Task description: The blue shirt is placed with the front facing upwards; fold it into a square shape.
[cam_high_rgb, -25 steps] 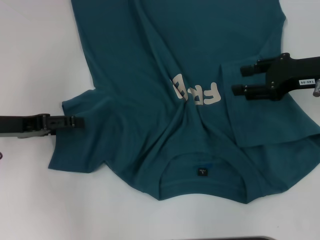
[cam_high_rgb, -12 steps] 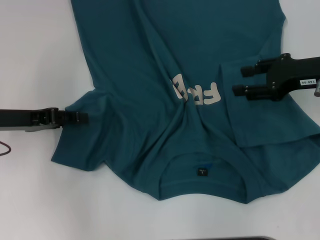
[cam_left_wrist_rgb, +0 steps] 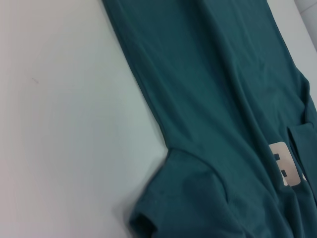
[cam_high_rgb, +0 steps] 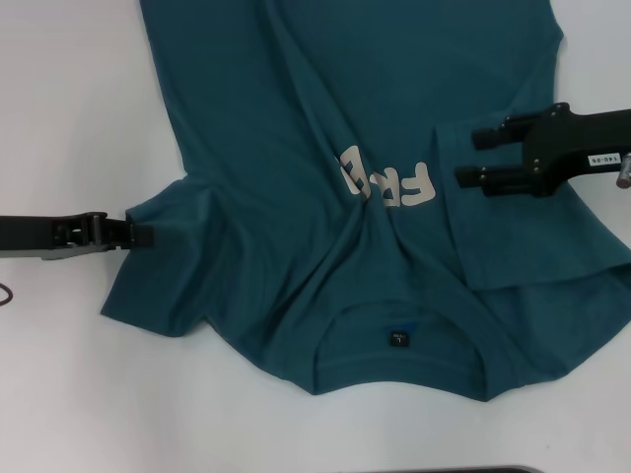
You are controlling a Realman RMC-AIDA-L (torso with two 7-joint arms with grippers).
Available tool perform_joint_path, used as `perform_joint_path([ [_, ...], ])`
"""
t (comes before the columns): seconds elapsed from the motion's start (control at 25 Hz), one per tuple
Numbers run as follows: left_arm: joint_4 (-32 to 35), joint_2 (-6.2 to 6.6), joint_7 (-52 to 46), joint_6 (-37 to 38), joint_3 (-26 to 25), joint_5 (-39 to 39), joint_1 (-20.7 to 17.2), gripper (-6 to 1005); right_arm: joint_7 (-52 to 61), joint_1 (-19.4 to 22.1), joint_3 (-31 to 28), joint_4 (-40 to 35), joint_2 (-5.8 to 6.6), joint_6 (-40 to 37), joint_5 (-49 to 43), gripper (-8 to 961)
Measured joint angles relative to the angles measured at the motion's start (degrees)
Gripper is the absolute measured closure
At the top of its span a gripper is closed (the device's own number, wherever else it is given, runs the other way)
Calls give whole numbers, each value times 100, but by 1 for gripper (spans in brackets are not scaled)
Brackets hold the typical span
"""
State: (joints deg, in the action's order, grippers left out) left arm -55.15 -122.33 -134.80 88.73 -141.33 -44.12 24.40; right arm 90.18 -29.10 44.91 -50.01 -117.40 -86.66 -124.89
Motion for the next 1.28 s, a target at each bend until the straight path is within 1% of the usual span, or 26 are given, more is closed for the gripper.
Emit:
perform_joint_path([
  [0.24,-155,-9,-8,51,-42,-3,-18,895,0,-20,-22,0,-2,-1,0,327],
  [0.36,-235,-36,-21,82,-39,-37,-21,937,0,-22,-26,0,-3,0,0,326],
  [0.48,-478,-122,-76,185,-13,-43,-18,979,0,-22,-33,0,-2,4,0,326],
  [0.8,-983,-197,-447,520,46,-98,152,978,0,3,-44,0,3,5,14,327],
  [1.04,-1462,-169,-927,594,525,-85,143,978,0,37,-45,-13,15,2,27,326],
  [1.28,-1710,-174,-1075,749,544,-111,89,979,-3,52,-45,-40,4,-1,28,327],
])
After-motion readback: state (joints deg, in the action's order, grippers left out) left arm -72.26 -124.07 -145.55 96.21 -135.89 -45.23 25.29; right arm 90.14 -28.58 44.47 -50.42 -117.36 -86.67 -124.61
